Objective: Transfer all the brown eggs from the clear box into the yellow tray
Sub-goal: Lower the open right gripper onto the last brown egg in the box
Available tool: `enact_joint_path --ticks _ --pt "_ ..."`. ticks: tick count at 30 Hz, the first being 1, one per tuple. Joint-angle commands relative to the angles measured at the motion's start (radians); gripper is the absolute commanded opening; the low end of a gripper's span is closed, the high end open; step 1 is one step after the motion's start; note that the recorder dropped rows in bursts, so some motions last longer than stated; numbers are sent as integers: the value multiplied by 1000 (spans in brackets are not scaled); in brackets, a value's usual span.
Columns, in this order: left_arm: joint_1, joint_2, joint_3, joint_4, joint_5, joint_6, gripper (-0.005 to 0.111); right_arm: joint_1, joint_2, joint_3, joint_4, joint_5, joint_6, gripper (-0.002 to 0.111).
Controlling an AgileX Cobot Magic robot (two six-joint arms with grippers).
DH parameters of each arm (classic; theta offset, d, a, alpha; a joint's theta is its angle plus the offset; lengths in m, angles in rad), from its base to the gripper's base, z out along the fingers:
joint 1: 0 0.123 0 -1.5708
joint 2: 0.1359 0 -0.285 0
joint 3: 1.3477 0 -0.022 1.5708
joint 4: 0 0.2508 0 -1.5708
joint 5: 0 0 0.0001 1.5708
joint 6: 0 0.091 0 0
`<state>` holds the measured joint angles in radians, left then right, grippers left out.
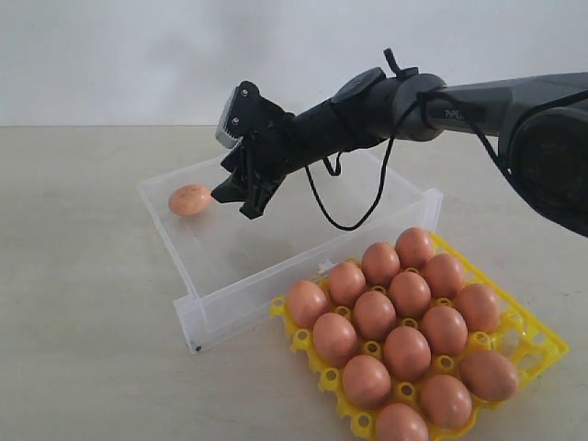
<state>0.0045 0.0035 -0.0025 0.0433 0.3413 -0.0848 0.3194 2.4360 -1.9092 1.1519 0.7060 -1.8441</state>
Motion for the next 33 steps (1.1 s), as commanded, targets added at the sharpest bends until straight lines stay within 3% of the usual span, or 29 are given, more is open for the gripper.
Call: enact_joint_path --ticks 1,4,7,11,14,19,33 --pt "3 -3 3 -3 -5 -1 4 0 -4 2 -32 -1 39 48" --pt "3 -3 3 -3 -5 -1 4 -7 -28 2 -162 1 174 48" --pt "3 -3 3 -3 -5 -1 4 -27 -60 2 -415 44 484 48" --pt "3 -3 3 -3 -5 -1 4 -67 -92 2 -699 264 839 48" --pt "3 -3 3 -3 -5 -1 4 -74 -94 2 -627 505 819 48" --pt "3 -3 3 -3 -5 -1 4 -18 -88 12 -385 515 671 48" --pt "3 -3 3 -3 -5 -1 4 199 -88 12 -346 -99 709 48"
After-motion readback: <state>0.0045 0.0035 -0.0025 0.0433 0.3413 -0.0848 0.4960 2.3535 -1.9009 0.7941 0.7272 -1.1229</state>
